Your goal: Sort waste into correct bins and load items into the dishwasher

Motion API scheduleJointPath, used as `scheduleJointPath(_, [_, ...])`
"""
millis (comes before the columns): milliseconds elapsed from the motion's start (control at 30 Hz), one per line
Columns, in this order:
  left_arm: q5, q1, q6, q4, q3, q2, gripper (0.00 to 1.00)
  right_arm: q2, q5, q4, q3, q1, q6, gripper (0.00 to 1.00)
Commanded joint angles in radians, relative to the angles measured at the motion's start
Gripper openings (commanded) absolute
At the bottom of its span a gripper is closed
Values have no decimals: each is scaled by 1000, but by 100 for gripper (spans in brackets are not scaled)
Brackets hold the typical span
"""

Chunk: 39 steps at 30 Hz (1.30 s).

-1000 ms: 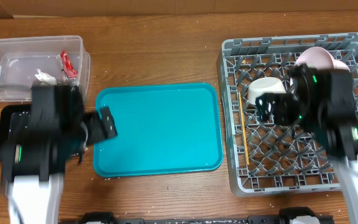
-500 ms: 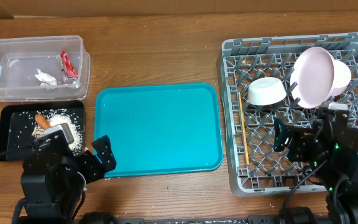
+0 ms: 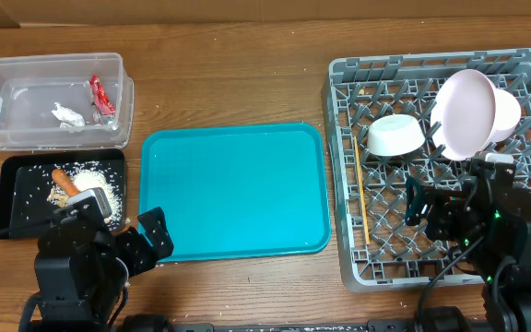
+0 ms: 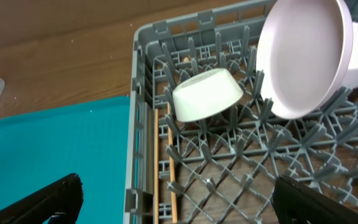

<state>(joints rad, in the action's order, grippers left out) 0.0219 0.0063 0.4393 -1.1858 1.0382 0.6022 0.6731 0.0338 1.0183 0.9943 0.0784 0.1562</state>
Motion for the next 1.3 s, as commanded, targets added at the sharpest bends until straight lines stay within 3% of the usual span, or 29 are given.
scheduleJointPath(0, [-14,0,11,0,-4,-7,100,0,-14,18,-7,-4,1,100])
scheduleJointPath(367, [-14,0,11,0,-4,-7,100,-190,10,-16,-87,-4,1,100])
scheduleJointPath(667, [-14,0,11,0,-4,-7,100,-568,4,-201,-390,-4,1,100])
scheduleJointPath(833, [-14,0,11,0,-4,-7,100,-663,1,-389,-571,-4,1,100])
scheduleJointPath(1133, [-14,0,11,-1,-4,-7,100,-670,-37,-1024,-928,-8,-36,100])
scheduleJointPath(1200, [-14,0,11,0,-4,-7,100,-670,-20,-1114,-980,-9,-84,100])
scheduleJointPath(1267, [-14,0,11,-1,-4,-7,100,-670,-6,-1098,-986,-10,-132,100])
